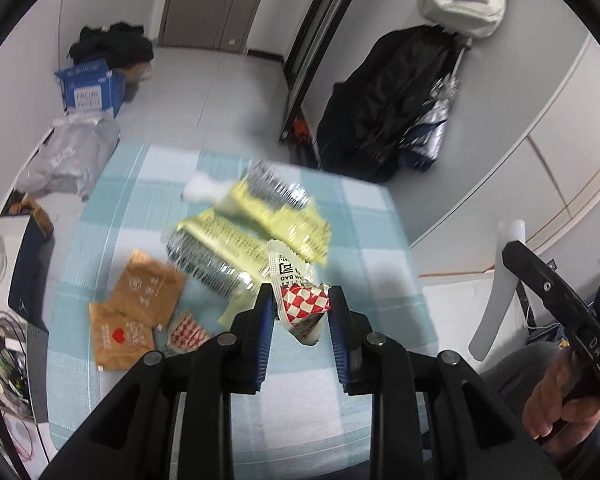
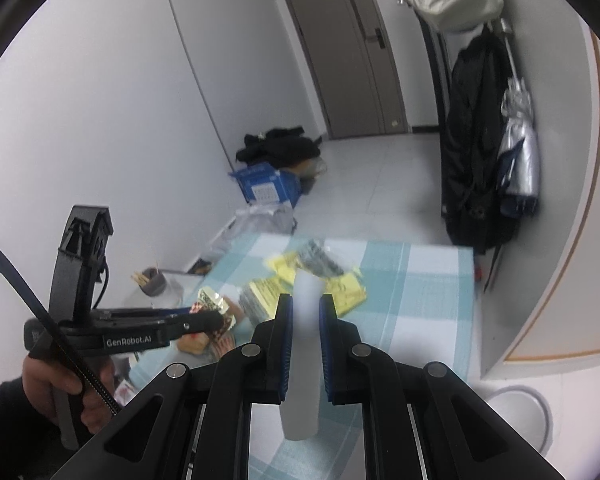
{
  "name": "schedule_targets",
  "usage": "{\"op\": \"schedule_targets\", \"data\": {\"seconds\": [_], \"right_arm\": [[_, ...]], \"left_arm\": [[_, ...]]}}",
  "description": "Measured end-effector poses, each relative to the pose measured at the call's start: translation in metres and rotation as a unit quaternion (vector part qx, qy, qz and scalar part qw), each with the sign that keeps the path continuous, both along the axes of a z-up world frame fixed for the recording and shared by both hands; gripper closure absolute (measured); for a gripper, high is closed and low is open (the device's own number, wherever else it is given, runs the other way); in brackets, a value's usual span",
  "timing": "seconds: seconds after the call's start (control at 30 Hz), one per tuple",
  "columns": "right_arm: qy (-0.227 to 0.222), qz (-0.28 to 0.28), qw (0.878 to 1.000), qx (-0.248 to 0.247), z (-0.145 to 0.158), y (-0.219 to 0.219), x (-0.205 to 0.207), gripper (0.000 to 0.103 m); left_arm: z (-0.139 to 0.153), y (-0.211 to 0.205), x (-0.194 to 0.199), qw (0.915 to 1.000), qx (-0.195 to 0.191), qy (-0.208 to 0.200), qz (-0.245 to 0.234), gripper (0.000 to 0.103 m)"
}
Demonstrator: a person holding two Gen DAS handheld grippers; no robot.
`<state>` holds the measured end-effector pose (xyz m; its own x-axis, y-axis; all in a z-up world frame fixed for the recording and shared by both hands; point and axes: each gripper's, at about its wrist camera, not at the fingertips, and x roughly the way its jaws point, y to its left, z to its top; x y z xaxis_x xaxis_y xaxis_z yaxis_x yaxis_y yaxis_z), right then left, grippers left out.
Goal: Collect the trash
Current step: 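Carry the packet and tube to the grey bin and release the tube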
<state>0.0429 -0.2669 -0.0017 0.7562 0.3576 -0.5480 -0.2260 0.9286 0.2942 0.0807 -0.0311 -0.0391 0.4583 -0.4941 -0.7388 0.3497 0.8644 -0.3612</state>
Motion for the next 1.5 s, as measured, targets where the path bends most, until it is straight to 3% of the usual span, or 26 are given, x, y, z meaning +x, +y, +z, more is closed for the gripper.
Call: {"op": "schedule_targets", "data": {"seconds": [0.17, 0.4, 0.7, 1.0, 1.23, 1.5], "right_arm": [[-0.036, -0.013, 0.999, 0.003, 0.035, -0.016, -0.006, 0.091], [-0.088, -0.049, 0.995, -0.023, 0.079, -0.062, -0.022, 0.091], [-0.096, -0.123, 0.987, -0.023, 0.09, -0.147, -0.055, 0.091], [-0.047, -0.205, 0.978, 0.017, 0.044, -0.232, -0.079, 0.091], [0.021, -0.241, 0.969, 0.051, -0.022, -0.278, -0.078, 0.091], [0.099, -0.262, 0.955, 0.099, -0.109, -0.311, -0.068, 0.091]], "left_arm": [[0.025, -0.015, -0.008, 0.9994, -0.015, -0.03, -0.01, 0.081], [0.063, -0.072, -0.013, 0.9946, -0.035, -0.073, -0.064, 0.081], [0.067, -0.156, -0.021, 0.9869, -0.056, -0.074, -0.132, 0.081], [0.036, -0.239, -0.018, 0.9805, -0.04, -0.026, -0.19, 0.081], [-0.02, -0.289, -0.009, 0.9758, -0.001, 0.034, -0.216, 0.081], [-0.085, -0.339, -0.012, 0.9575, 0.066, 0.095, -0.264, 0.081]]}}
